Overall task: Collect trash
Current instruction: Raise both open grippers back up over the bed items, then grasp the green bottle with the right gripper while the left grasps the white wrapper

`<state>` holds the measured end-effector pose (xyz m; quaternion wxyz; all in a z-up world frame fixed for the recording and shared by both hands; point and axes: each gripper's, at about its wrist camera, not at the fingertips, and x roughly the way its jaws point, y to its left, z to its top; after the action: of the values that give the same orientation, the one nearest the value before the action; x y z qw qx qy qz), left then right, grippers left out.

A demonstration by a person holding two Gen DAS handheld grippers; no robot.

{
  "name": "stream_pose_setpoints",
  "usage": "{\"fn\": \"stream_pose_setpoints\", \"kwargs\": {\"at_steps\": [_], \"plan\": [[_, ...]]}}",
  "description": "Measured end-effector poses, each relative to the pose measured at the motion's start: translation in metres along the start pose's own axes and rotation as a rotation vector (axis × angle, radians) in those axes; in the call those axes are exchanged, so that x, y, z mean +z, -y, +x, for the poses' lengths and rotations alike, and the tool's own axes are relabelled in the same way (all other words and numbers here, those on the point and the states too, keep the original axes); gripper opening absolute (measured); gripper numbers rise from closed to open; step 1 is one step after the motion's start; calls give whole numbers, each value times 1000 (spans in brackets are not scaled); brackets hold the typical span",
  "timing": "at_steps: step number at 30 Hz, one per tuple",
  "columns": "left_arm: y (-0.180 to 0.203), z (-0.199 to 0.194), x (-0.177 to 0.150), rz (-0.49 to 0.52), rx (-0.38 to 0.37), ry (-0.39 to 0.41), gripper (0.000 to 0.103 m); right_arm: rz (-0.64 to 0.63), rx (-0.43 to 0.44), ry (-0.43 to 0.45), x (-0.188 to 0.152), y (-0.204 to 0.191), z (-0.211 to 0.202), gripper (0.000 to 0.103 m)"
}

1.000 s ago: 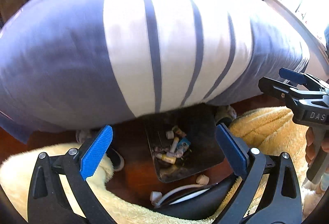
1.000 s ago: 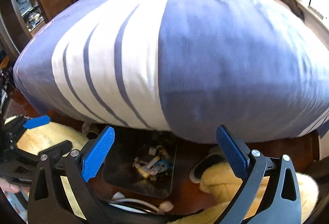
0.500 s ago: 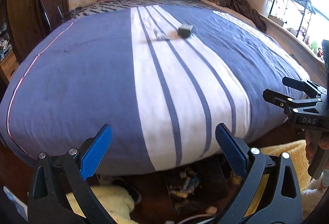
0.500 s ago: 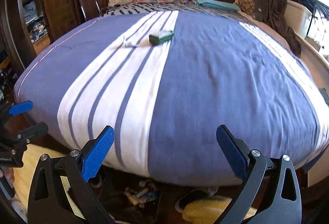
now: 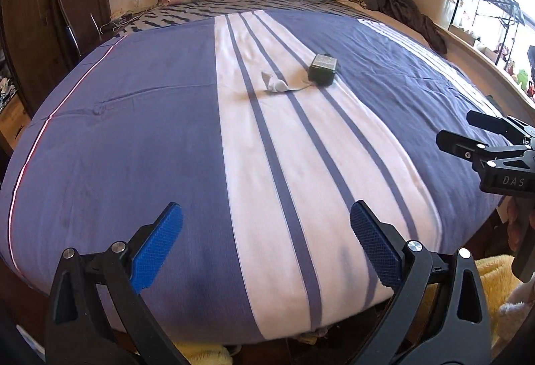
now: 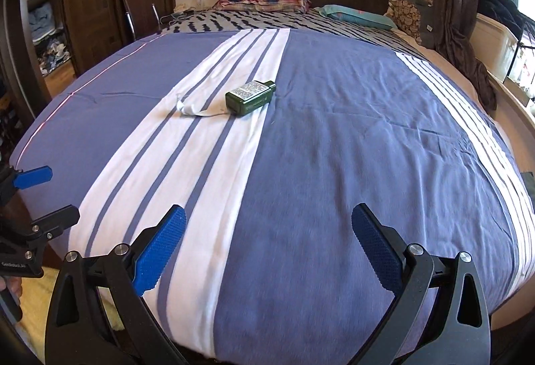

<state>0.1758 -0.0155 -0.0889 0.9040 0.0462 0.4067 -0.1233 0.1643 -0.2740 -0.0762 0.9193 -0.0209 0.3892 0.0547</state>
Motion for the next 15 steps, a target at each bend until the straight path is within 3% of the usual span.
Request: {"fn": "stream_pose_setpoints", "kwargs": {"at_steps": [12, 15], "plan": [[1, 79, 69, 12, -10, -32, 94, 65, 2, -46, 50, 25, 70, 99], [-3, 100, 89, 9, -21, -38, 86, 66, 1, -44, 62, 27, 83, 99]]}}
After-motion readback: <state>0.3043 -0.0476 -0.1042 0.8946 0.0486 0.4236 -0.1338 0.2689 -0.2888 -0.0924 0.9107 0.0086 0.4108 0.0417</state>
